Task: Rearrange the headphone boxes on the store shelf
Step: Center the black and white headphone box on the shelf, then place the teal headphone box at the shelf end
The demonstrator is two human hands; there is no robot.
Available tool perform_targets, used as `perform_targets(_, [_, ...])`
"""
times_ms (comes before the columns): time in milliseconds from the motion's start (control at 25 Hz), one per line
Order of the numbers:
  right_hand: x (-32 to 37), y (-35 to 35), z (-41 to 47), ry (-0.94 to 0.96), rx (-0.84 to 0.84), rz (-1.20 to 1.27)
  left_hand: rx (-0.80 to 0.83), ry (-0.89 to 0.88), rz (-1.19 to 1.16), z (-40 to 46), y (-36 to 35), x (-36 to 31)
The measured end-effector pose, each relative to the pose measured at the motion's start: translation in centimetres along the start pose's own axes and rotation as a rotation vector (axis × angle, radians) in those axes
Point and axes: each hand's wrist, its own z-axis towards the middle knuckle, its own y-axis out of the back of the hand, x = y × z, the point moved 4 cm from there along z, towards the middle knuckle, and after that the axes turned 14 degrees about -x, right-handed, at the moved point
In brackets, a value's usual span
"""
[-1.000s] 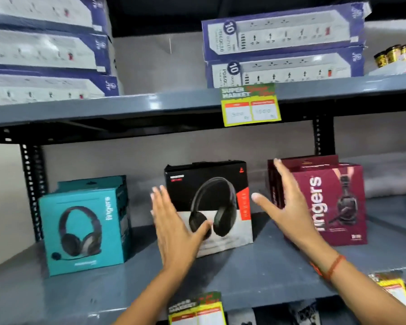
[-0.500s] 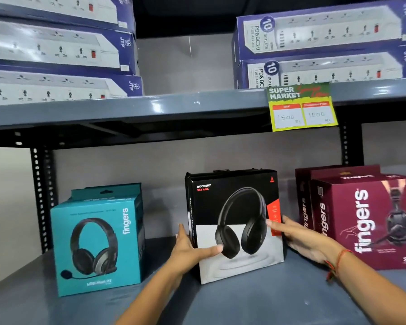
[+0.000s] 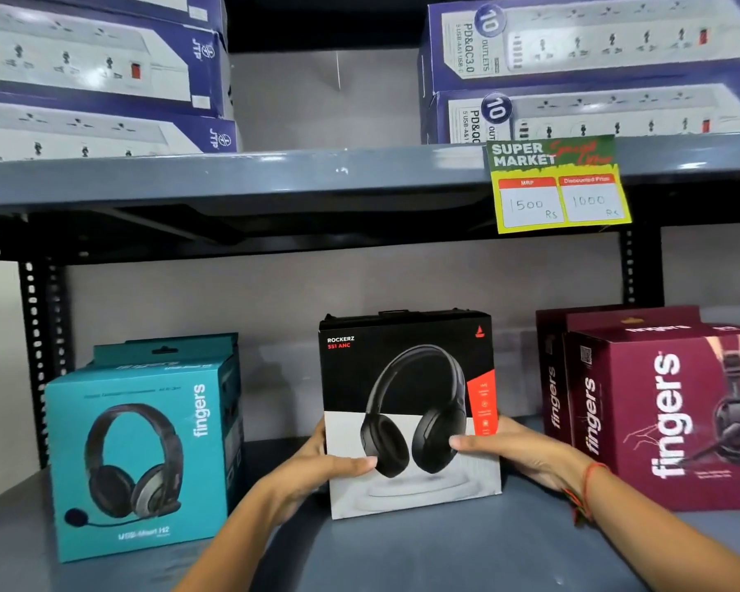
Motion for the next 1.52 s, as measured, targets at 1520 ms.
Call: perform_targets(1520, [10.6, -28.5, -2.6, 0.295, -0.013, -0.294, -0.756, -0.24, 0.309, -9.2, 26.3, 1.2])
